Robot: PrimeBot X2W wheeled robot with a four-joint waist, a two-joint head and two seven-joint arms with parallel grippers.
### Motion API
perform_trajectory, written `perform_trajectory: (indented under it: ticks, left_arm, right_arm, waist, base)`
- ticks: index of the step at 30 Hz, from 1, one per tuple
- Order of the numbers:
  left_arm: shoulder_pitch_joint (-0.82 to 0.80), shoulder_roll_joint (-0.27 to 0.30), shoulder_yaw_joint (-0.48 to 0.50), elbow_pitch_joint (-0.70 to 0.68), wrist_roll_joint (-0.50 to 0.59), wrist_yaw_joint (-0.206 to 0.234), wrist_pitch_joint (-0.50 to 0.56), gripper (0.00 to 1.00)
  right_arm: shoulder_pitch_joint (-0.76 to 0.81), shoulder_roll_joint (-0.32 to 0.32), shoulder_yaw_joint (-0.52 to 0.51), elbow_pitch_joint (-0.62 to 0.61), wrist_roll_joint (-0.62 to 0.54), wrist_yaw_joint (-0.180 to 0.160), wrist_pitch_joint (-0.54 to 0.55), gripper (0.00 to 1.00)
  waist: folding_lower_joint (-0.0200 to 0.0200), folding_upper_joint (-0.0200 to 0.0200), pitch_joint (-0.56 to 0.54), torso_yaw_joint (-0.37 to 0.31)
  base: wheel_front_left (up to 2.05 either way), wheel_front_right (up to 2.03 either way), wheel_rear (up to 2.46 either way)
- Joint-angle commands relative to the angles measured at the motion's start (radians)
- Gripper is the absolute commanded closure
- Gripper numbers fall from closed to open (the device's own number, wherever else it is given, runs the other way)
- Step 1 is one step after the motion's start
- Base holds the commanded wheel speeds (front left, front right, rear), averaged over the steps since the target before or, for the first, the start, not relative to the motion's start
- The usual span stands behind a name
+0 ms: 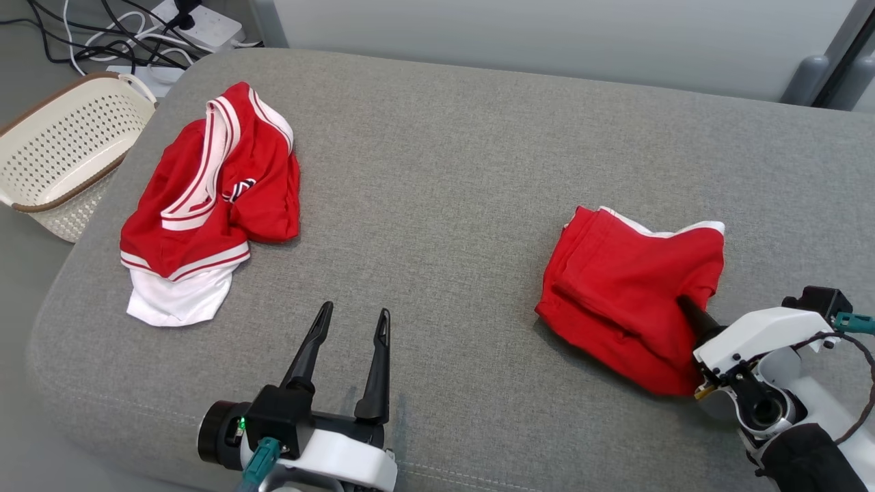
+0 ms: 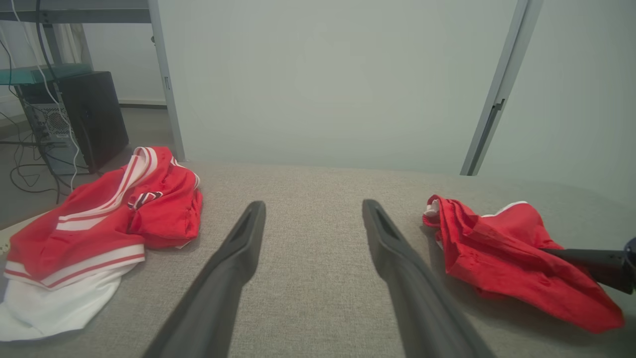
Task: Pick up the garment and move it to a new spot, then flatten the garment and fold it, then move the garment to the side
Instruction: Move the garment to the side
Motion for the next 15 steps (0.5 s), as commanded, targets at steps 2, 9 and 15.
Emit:
perform_trajectory:
  ticks: [2, 9, 15]
  left_arm:
    - [-0.042, 0.002, 0.036, -0.026, -0.005, 0.007, -0.006, 0.00]
    - [-0.039, 0.002, 0.039, -0.026, 0.001, 0.004, -0.006, 0.00]
    - [-0.040, 0.002, 0.044, -0.029, 0.001, -0.001, -0.006, 0.00]
  right_arm:
    - [-0.018, -0.025, 0.038, -0.052, -0.018, 0.000, -0.045, 1.00]
    - [-0.053, -0.064, 0.118, -0.152, -0.048, 0.000, -0.109, 1.00]
    - [-0.089, -0.106, 0.187, -0.218, -0.058, 0.000, -0.153, 1.00]
  waist:
    - [0.0000, 0.0000, -0.005, -0.011]
    - [0.0000, 0.0000, -0.015, -0.049]
    - [0.0000, 0.0000, -0.025, -0.102]
  base:
    - [0.00, 0.00, 0.00]
    - [0.00, 0.00, 0.00]
    - [0.00, 0.00, 0.00]
